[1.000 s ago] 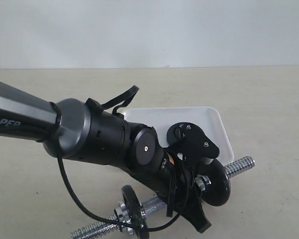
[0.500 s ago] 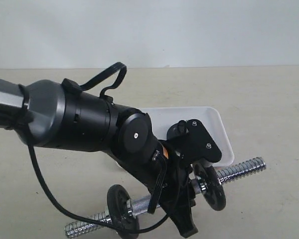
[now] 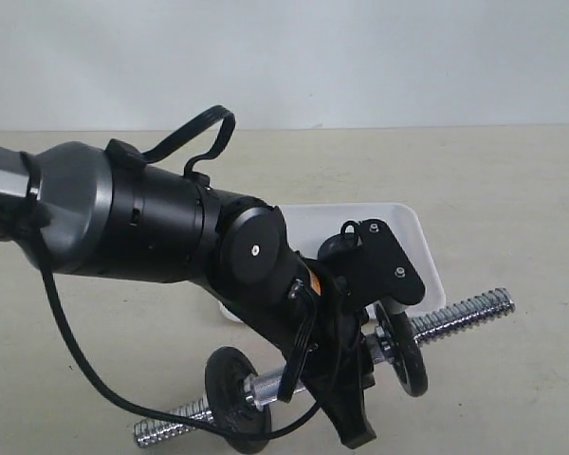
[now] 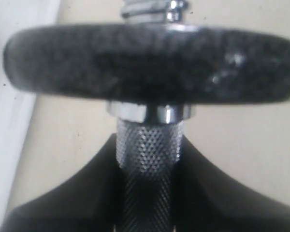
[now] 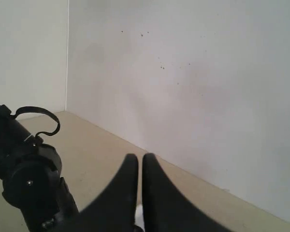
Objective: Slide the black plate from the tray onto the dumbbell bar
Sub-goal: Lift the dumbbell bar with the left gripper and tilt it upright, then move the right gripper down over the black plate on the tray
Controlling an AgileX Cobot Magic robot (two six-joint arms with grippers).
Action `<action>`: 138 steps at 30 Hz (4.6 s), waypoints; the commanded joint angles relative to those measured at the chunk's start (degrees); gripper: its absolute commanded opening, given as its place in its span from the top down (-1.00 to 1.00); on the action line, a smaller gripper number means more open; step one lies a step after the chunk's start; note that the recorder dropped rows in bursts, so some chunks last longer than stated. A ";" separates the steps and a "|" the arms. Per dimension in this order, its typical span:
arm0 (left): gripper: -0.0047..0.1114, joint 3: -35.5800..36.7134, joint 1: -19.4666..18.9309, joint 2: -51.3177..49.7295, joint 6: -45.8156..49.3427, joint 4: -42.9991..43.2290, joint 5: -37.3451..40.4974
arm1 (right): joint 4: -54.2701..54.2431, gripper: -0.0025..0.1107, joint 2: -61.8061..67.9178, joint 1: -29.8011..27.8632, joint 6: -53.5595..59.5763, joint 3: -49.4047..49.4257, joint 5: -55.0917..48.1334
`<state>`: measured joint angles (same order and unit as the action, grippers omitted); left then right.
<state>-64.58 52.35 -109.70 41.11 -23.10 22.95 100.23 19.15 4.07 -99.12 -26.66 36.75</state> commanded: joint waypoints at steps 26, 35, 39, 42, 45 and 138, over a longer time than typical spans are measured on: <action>0.84 8.27 -17.98 21.39 0.52 9.17 3.92 | -0.28 0.93 14.65 -0.08 3.22 -0.46 -14.39; 0.84 8.27 -17.98 21.63 -0.27 9.17 3.78 | -0.28 0.93 26.39 -0.08 3.53 -3.21 -11.84; 0.84 8.27 -17.98 21.63 -0.29 9.17 4.07 | -0.28 0.94 32.85 -0.08 0.08 -7.38 -8.71; 0.84 8.27 -17.98 21.63 -0.29 9.27 4.06 | -0.28 0.94 37.70 -0.08 0.20 -10.15 -8.10; 0.84 8.27 -17.98 21.63 -0.29 9.27 4.06 | -0.28 0.96 40.92 -0.08 2.16 -12.20 -8.02; 0.84 8.27 -27.75 25.53 -2.49 15.17 5.97 | -94.56 -0.90 86.91 25.21 92.20 -46.18 -76.71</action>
<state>-54.20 24.69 -87.39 38.01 -7.72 34.32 5.86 104.23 29.18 -6.84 -71.91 -38.71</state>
